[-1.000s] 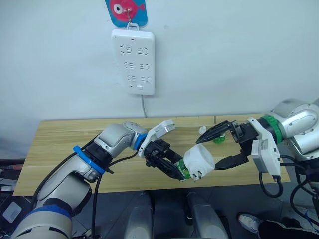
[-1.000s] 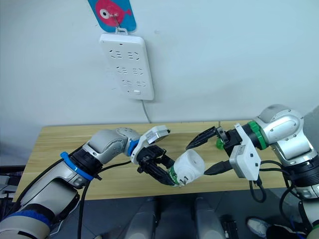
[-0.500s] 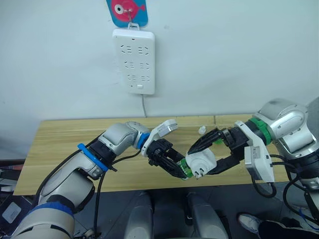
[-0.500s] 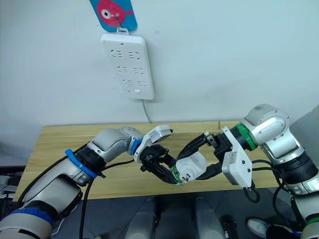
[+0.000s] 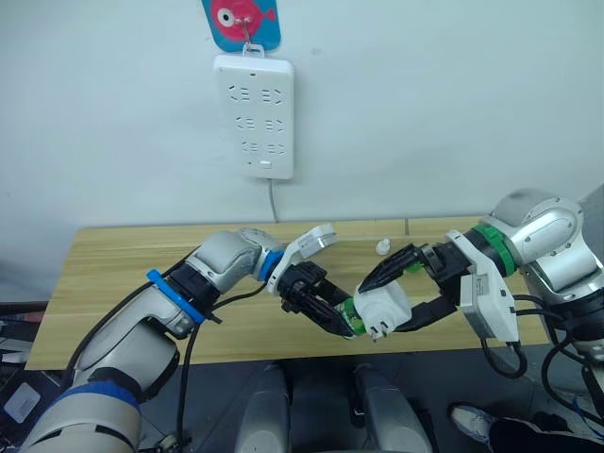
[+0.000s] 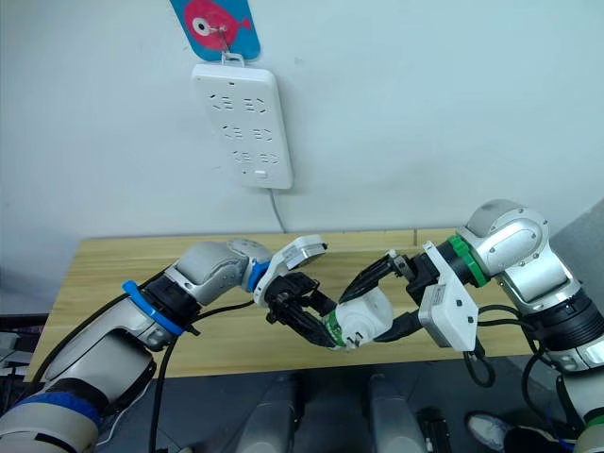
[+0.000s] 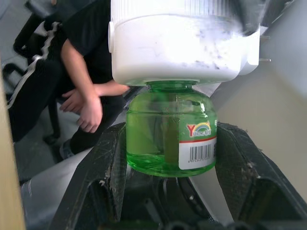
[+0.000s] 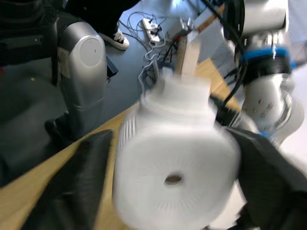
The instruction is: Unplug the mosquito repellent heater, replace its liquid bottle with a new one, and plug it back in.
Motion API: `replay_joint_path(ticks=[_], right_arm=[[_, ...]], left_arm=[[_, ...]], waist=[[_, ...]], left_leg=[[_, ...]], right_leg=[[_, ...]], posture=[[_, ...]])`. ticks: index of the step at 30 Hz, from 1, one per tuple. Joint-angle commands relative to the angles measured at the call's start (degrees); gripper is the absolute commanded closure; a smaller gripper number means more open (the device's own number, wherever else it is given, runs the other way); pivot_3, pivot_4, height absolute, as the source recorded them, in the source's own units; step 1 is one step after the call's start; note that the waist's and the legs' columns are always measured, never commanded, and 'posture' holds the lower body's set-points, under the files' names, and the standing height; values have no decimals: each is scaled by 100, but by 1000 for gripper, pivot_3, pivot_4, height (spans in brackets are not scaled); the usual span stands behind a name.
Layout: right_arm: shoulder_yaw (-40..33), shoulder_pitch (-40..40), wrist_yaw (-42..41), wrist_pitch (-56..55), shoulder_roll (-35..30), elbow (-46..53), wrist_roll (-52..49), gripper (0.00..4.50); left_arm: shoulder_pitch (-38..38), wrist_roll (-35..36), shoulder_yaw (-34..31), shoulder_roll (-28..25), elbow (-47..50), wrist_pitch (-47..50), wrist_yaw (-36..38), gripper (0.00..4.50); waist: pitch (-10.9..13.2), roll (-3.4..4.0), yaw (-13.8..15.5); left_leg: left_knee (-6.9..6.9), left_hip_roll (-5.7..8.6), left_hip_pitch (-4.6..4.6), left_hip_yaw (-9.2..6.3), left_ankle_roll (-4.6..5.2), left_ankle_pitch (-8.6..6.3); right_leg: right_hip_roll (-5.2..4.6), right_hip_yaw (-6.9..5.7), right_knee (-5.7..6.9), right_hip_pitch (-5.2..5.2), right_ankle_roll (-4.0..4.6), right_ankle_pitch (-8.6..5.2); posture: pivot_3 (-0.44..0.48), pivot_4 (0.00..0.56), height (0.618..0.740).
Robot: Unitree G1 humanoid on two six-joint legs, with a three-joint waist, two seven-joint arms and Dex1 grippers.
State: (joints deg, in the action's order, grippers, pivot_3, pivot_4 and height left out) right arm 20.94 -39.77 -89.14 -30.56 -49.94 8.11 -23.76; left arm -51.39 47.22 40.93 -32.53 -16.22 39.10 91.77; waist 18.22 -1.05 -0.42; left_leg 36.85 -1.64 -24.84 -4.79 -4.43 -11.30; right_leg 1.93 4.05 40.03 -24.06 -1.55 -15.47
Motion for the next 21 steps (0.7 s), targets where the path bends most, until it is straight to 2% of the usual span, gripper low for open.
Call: replay_joint_path(ticks=[1, 10, 13, 15, 16, 21], right_arm=[[-244, 4, -63, 290, -81, 20, 42, 13], [-388, 61, -161, 593, -80, 149, 4, 13], [-401, 63, -198, 639, -69, 196, -46, 598], [-410, 63, -204, 656, -53, 243, -77, 1322], [-412, 63, -198, 650, -49, 263, -88, 1499], [-415, 71, -212, 659, -55, 398, -142, 1516]], left_arm=[[-57, 116, -6, -8, 153, -88, 73, 2090], [-56, 90, -26, 17, 136, -78, 73, 2090], [-61, 73, -27, 35, 114, -87, 73, 2090], [-63, 54, -35, 54, 95, -83, 73, 2090], [-64, 48, -37, 60, 88, -78, 73, 2090], [-63, 21, -54, 83, 61, -63, 73, 2090]], waist=[[0, 0, -1], [0, 0, -3], [0, 0, -3], [0, 0, -4], [0, 0, -4], [0, 0, -4]], left_leg=[[0, 0, 0, 0, 0, 0], [0, 0, 0, 1, 0, 0], [0, -1, 0, 0, 0, 0], [0, 0, 0, 1, 0, 0], [-1, -1, 0, 0, 0, 0], [0, 1, 0, 1, 0, 0]], right_leg=[[0, 0, 0, 0, 0, 0], [0, 0, 0, 0, -1, -1], [1, 0, 0, 0, -1, -1], [1, 0, 0, 0, -3, -2], [1, 0, 0, 0, -3, -2], [1, 0, 0, 0, -4, -2]], posture=[[88, 293, 740], [85, 296, 740], [83, 297, 740], [83, 297, 740], [83, 297, 740], [82, 298, 740]])
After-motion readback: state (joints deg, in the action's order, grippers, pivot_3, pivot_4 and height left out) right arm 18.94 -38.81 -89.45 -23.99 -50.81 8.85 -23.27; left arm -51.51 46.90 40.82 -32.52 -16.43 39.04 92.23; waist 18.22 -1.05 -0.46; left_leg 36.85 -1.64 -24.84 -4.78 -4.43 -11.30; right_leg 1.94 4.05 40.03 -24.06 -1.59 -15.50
